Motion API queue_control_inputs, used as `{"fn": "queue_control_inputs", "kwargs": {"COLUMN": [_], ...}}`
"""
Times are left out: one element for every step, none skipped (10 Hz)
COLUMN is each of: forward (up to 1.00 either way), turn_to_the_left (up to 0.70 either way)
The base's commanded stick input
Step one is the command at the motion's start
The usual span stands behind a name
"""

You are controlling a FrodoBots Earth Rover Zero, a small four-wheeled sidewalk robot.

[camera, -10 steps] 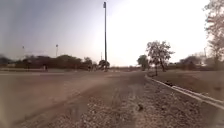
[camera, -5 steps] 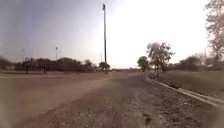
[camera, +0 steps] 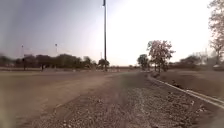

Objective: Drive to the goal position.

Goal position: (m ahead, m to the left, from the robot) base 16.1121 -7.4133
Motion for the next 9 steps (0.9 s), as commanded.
{"fn": "queue_control_inputs", "kwargs": {"forward": [0.70,0.70,0.70,0.70,0.70,0.70,0.70,0.70,0.70], "turn_to_the_left": [0.00,0.00,0.00,0.00,0.00,0.00,0.00,0.00,0.00]}}
